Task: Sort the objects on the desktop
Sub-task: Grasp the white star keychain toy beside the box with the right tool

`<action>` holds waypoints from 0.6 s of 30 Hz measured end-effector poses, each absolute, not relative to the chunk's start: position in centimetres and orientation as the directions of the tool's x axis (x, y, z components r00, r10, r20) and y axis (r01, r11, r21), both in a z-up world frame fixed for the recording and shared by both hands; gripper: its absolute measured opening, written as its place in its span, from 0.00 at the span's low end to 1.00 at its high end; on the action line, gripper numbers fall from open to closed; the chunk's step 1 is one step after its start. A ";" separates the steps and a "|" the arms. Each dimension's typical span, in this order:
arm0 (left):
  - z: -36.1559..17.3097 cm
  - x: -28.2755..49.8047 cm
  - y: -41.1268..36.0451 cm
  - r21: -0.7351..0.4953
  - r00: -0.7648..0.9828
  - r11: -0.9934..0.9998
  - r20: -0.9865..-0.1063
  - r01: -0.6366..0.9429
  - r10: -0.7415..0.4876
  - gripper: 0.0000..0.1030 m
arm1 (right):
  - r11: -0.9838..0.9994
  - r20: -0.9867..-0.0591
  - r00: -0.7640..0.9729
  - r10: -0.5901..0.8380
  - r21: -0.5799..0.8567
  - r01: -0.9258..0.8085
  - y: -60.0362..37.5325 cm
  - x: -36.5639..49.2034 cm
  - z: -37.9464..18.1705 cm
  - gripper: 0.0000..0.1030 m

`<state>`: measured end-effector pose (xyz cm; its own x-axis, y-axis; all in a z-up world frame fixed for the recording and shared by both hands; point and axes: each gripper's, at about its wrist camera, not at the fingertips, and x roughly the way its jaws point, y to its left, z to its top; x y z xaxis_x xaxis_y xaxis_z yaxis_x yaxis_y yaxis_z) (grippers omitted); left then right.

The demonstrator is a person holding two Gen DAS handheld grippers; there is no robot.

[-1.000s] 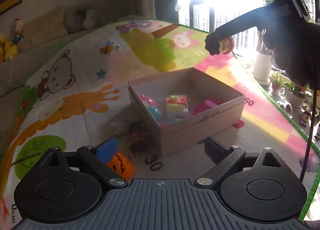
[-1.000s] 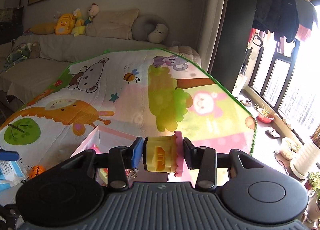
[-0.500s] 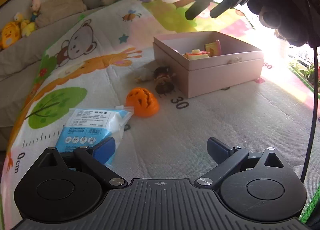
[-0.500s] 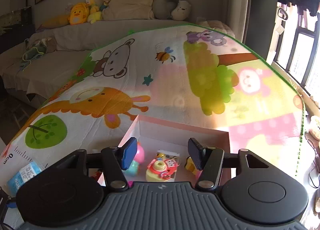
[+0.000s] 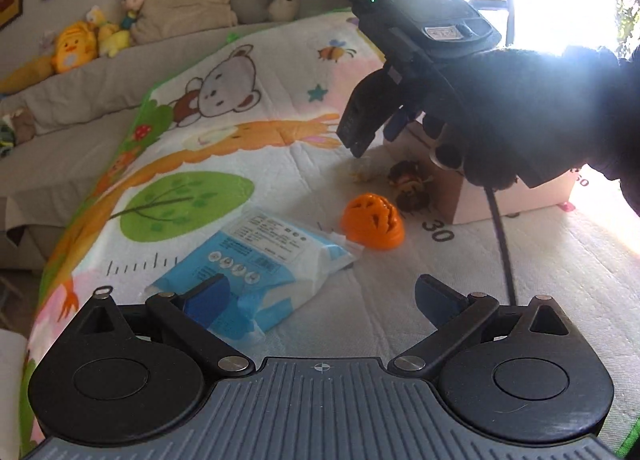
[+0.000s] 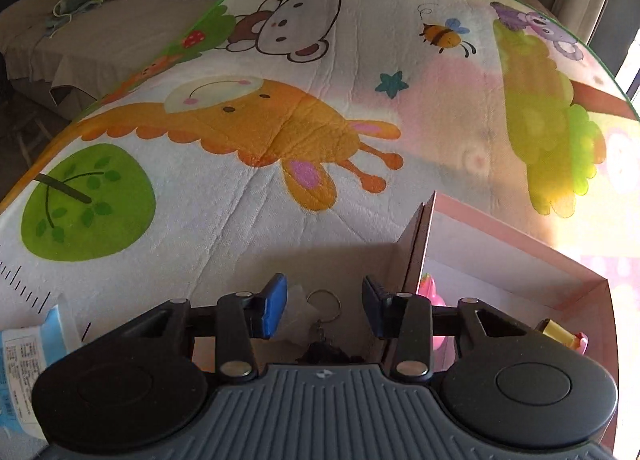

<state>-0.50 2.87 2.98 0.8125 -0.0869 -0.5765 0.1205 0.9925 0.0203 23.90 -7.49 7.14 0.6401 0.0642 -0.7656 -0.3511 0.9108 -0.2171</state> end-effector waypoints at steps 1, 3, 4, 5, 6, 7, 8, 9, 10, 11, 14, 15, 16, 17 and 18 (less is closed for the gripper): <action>2.9 -0.5 3.1 0.015 0.813 0.993 -0.576 0.115 -0.086 0.99 | 0.909 -0.768 0.638 0.053 -0.228 -0.350 -7.1 24.3 7.0 0.39; 2.9 -0.7 3.5 0.007 0.814 0.994 -0.575 0.109 -0.085 0.99 | 0.899 -0.774 0.633 0.036 -0.251 -0.359 -6.4 24.8 6.5 0.37; 2.8 -0.7 3.7 0.001 0.814 0.994 -0.574 0.107 -0.087 0.99 | 0.891 -0.778 0.628 0.020 -0.271 -0.365 -6.1 24.9 6.1 0.32; 2.8 -0.8 3.8 -0.003 0.814 0.994 -0.574 0.106 -0.089 0.99 | 0.885 -0.785 0.620 0.007 -0.284 -0.370 -5.8 25.1 5.7 0.31; 2.8 -0.9 3.9 -0.008 0.814 0.994 -0.573 0.105 -0.091 0.99 | 0.883 -0.792 0.610 -0.003 -0.288 -0.370 -5.8 25.2 5.4 0.31; 2.8 -1.0 4.0 -0.011 0.815 0.994 -0.573 0.106 -0.093 0.99 | 0.883 -0.789 0.614 -0.008 -0.294 -0.366 -5.7 25.2 5.4 0.30; 2.8 -1.1 4.0 -0.012 0.814 0.994 -0.573 0.107 -0.095 0.99 | 0.885 -0.794 0.608 -0.006 -0.287 -0.366 -5.7 25.2 5.5 0.30; 2.8 -1.1 4.0 -0.013 0.814 0.994 -0.573 0.107 -0.095 1.00 | 0.888 -0.799 0.601 -0.005 -0.280 -0.365 -5.8 25.1 5.6 0.31; 2.8 -1.2 4.0 -0.012 0.814 0.994 -0.574 0.108 -0.095 1.00 | 0.891 -0.806 0.592 -0.003 -0.271 -0.365 -5.9 25.0 5.7 0.31; 2.8 -1.3 4.0 -0.011 0.813 0.994 -0.575 0.108 -0.095 1.00 | 0.893 -0.815 0.580 0.008 -0.255 -0.370 -6.0 24.7 5.8 0.30; 2.6 -1.4 3.9 -0.009 0.808 0.994 -0.582 0.111 -0.095 1.00 | 0.896 -0.835 0.547 0.064 -0.193 -0.401 -6.3 23.2 6.2 0.28; 2.6 -1.4 3.9 -0.006 0.805 0.994 -0.586 0.113 -0.095 1.00 | 0.898 -0.847 0.524 0.088 -0.160 -0.409 -6.4 22.7 6.2 0.24; 2.4 -1.5 3.8 -0.002 0.801 0.993 -0.591 0.117 -0.096 1.00 | 0.899 -0.858 0.500 0.114 -0.125 -0.420 -6.5 21.9 6.2 0.24; 2.4 -1.5 3.7 0.002 0.797 0.992 -0.595 0.123 -0.098 1.00 | 0.894 -0.857 0.498 0.129 -0.117 -0.432 -6.5 20.9 6.2 0.24; 2.2 -1.6 3.7 0.006 0.793 0.992 -0.601 0.130 -0.100 1.00 | 0.886 -0.855 0.500 0.137 -0.120 -0.448 -6.5 19.9 6.2 0.24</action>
